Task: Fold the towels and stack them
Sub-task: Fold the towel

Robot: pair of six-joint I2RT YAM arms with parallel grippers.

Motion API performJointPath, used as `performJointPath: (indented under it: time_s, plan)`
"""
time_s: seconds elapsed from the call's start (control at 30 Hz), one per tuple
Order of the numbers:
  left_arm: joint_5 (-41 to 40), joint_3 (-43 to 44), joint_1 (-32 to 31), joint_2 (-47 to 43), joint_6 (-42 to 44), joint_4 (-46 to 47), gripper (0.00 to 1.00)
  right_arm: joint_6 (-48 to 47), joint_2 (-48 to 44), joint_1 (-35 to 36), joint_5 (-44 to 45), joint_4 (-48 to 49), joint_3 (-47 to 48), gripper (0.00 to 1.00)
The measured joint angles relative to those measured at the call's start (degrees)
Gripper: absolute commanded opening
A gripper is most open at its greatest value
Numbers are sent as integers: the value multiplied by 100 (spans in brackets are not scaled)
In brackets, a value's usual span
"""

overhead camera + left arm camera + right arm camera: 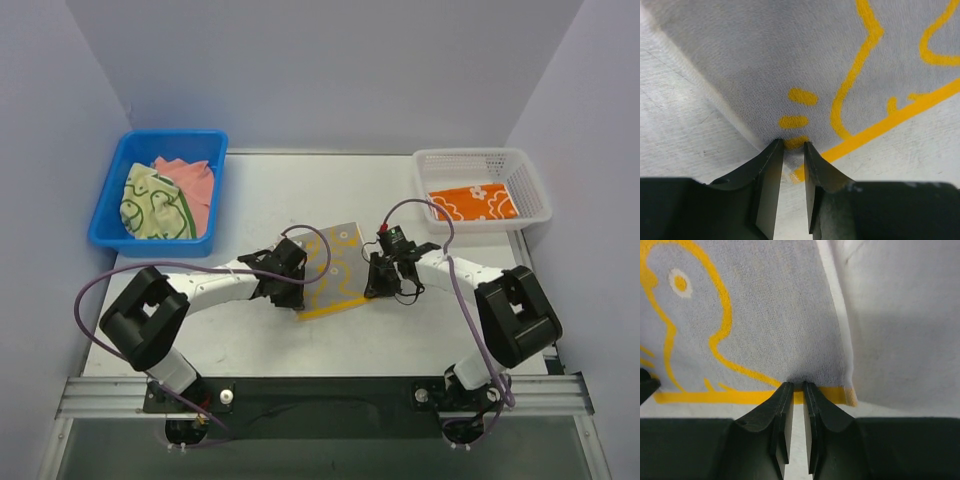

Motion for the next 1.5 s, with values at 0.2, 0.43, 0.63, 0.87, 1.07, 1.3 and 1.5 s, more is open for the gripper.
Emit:
performJointPath:
  time_s: [0.2,0.43,0.63,0.87,1.07,1.3,1.5]
  plan:
    - [107,-214,221,-247,68,-22,45,354,-542,232,-437,-157,-573,17]
    - [-4,-354,273,-1340,85,-271,65,647,-1792,334,-280,-153,-522,45]
    - [184,168,883,-1388,13,719,57,957,-1303,321,-55,1403,260,77]
    - [968,638,1644,240,-164,2210,37,1252,595,280,-144,3213,992,82]
    - [1447,778,1888,1307,-262,2905,31,1438,1676,146,-308,4124,1016,82]
    - [1731,619,2203,1886,-546,3709,22,1840,2341,-186,-452,5893,446,82]
    - [1908,35,2365,1928,-949,4793,20,2354,2581,-501,-481,7884,-417,82]
